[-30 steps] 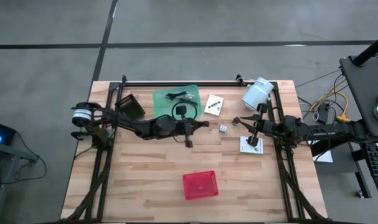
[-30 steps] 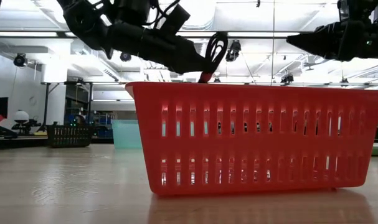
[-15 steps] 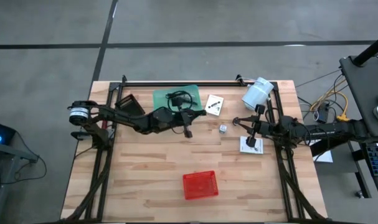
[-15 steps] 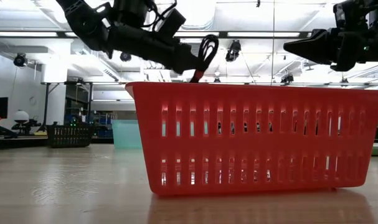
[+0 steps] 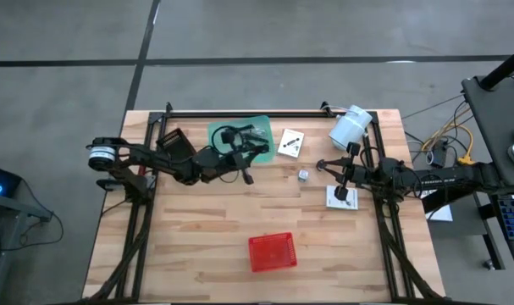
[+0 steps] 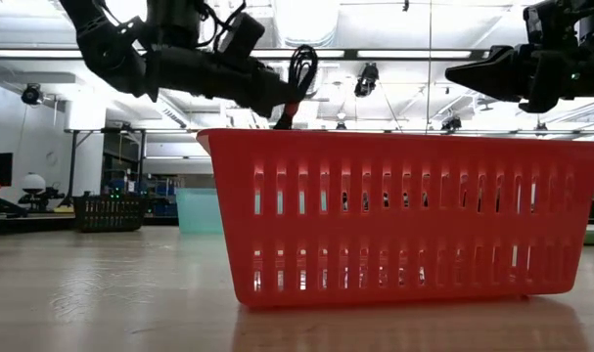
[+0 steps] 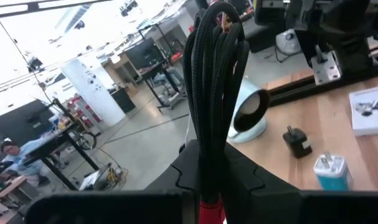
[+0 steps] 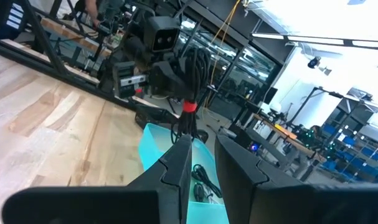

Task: Pick and place items into bin
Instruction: Put the black charger cable into the green bin

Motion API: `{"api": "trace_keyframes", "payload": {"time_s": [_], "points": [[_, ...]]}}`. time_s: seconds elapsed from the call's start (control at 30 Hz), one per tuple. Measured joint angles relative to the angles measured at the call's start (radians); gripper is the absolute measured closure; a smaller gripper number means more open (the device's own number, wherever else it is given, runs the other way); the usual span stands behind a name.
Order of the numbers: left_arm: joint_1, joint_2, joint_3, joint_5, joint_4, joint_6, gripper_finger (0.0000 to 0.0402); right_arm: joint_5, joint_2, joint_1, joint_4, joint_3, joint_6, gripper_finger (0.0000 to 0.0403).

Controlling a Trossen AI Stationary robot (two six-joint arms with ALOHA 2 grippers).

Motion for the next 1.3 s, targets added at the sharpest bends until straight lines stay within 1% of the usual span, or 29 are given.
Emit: {"api": "trace_keyframes", "payload": {"time_s": [0.13,0.27,0.63,0.83,0.93,1.13,1.3], "points": [[0.033,-0.006,-0.030,-0.025,0.036,0.001,0.0385,0.000,0.000,0.000,0.000,0.000,0.002,0.0344],[0.069,-0.007,-0.033,-0.053,0.008,-0.008,0.0385,0.000,0.000,0.000,0.000,0.000,0.002,0.0344],[0.171,-0.003,-0.066,-0.061,-0.004,-0.030,0.0385,0.000,0.000,0.000,0.000,0.000,-0.030,0.0344],[0.196,-0.003,-0.079,-0.060,-0.009,-0.092,0.0381,0.000,0.000,0.000,0.000,0.000,-0.053,0.0344],[0.198,-0.003,-0.080,-0.061,-0.028,-0.106,0.0377,0.000,0.000,0.000,0.000,0.000,-0.053,0.0344],[0.201,-0.003,-0.080,-0.059,-0.080,-0.107,0.0386,0.000,0.000,0.000,0.000,0.000,-0.060,0.0344],[0.201,-0.006,-0.048,-0.059,-0.201,-0.162,0.0386,0.000,0.000,0.000,0.000,0.000,-0.061,0.0344]]}}
